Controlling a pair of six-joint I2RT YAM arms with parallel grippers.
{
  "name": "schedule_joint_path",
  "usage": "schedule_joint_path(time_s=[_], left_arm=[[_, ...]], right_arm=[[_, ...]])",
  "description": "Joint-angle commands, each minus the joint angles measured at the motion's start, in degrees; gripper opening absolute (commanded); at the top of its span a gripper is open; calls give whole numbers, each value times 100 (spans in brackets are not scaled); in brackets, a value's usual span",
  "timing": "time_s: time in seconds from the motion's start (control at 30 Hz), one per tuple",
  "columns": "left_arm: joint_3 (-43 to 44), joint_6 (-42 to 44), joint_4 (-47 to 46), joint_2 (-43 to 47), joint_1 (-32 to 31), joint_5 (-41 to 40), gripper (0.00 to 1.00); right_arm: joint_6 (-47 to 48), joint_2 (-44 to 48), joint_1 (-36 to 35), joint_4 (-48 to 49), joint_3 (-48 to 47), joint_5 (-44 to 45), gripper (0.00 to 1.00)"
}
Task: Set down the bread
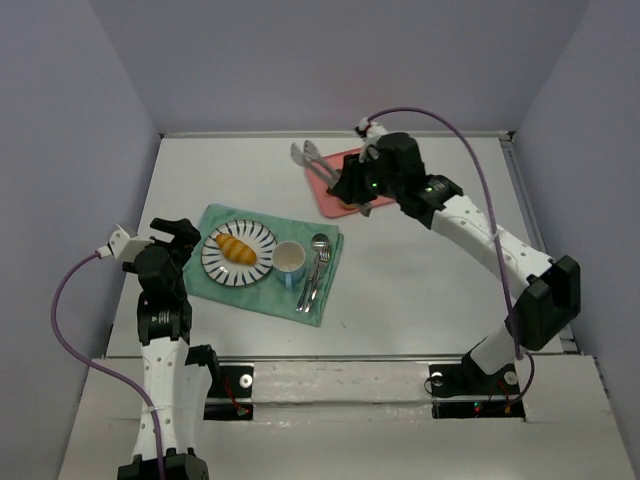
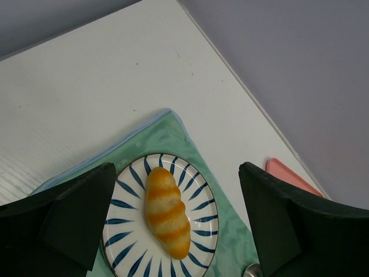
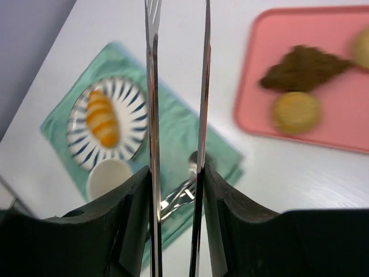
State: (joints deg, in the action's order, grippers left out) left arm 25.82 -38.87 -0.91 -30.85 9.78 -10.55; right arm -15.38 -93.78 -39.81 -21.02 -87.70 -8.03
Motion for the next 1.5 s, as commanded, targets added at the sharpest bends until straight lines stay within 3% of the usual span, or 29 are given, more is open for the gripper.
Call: schedule_joint_path(time_s=[0.0,0.23,0.43,0.53,0.7,1.0,1.07,1.17,1.47], left_arm=[[-60,64,-191,-17,-11,-26,99],[-69,82,-243,-96,-11,26,99],[-69,117,-296,-175,-11,70,99],[-60,134,-287,-193,-20,44,99],[-60,126,-278,-167,-20,-9,99],[-42,126,-270,-202,-11,-18,99],[-42,126,-270,-211,-11,-18,99],[-34,126,-261,-228,-11,-9,99],[-42,126,-243,-202,-11,0,99]], right_arm=[[-466,1132,1184,853,1209,434,44],[-738,2319,2837,1319,2941,566,44],[-783,2207,3814,1802,3593,485,44],[-861,1742,3867,1777,3576,1448,44],[-1090,1117,3920,1636,3576,1744,45],[-1741,711,3920,1346,4015,2025,66],[-1837,834,3920,1241,4094,2174,74],[-1846,1194,3920,872,4059,2367,98],[-1662,3223,3920,309,4182,2509,100]])
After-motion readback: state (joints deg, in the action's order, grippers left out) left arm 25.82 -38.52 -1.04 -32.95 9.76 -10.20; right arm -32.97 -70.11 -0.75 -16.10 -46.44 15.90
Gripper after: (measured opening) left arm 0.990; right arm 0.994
